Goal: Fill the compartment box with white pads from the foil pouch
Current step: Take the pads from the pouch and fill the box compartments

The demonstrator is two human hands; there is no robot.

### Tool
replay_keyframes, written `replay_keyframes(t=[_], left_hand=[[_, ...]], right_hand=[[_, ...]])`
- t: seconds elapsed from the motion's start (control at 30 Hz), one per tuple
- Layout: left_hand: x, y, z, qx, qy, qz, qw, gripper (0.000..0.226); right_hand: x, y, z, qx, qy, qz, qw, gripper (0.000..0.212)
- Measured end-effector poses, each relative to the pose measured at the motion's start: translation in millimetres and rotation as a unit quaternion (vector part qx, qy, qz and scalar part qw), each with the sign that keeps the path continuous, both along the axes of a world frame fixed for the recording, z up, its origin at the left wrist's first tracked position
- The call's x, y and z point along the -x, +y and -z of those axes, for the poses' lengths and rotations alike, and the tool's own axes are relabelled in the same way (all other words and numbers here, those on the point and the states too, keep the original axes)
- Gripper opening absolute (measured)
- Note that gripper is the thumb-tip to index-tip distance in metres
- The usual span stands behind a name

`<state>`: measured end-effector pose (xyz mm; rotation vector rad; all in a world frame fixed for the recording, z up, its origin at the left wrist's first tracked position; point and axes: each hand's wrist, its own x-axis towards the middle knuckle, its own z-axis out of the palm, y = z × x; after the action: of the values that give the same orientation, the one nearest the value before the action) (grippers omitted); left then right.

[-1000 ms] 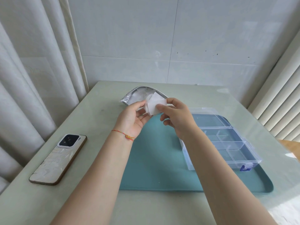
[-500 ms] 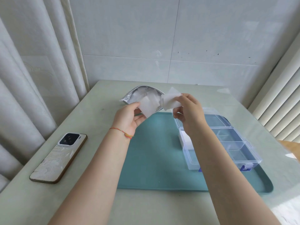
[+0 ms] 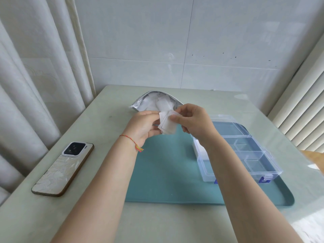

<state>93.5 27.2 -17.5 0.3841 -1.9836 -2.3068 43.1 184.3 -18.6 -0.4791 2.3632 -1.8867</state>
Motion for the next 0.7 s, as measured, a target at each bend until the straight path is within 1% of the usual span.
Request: replay_keyframes(t=[0.13,0.2,0.27,0.37,0.4,0.47,0.53,0.6,0.7], left_hand=[[1.7,1.1,-0.4,-0.028,-0.012,0.017,0.999,0.023],[0.5,1.8,1.2,-0.013,0.003,0.014,1.0,0.016],[-0.4,2.5,3.3,-0.006,0.014,-0.003,1.0,0.012],[0.0,0.9,4.5,-0.01,0.008,-0.046,0.999,0.013],[0.9,-0.8,5.3,-0.003,0.004,-0.06,0.998,0.015],[2.6,-3.8,7.6,0.021,-0.008,-0.075,0.997,0.017],[2.8,-4.4,9.1,0.043,-0.017,-0.064,0.997,0.015],[1.1,-1.9,8.2,0.051,-0.02,-0.024,0.998,0.013],[-1.5,3.3,3.3,0.036,-0.024,0.027,0.999,0.018]], right_hand=[[1.2,-0.1,1.3,-0.001,0.014,0.033,0.999,0.017],[1.3,0.1,1.5,-0.005,0.013,0.039,0.999,0.018],[1.8,0.7,1.4,-0.013,0.011,0.038,0.999,0.017],[3.7,3.9,-0.5,-0.026,0.016,0.044,0.999,0.007],[4.0,6.1,-2.6,-0.027,0.021,0.047,0.998,0.004],[3.4,11.0,-7.0,-0.027,0.028,0.034,0.999,0.005],[0.0,12.8,-11.1,-0.028,0.028,-0.007,0.999,0.007],[-2.8,10.3,-11.9,-0.041,0.029,-0.033,0.998,0.007],[-2.7,4.0,-7.2,-0.065,0.039,-0.027,0.997,0.004]])
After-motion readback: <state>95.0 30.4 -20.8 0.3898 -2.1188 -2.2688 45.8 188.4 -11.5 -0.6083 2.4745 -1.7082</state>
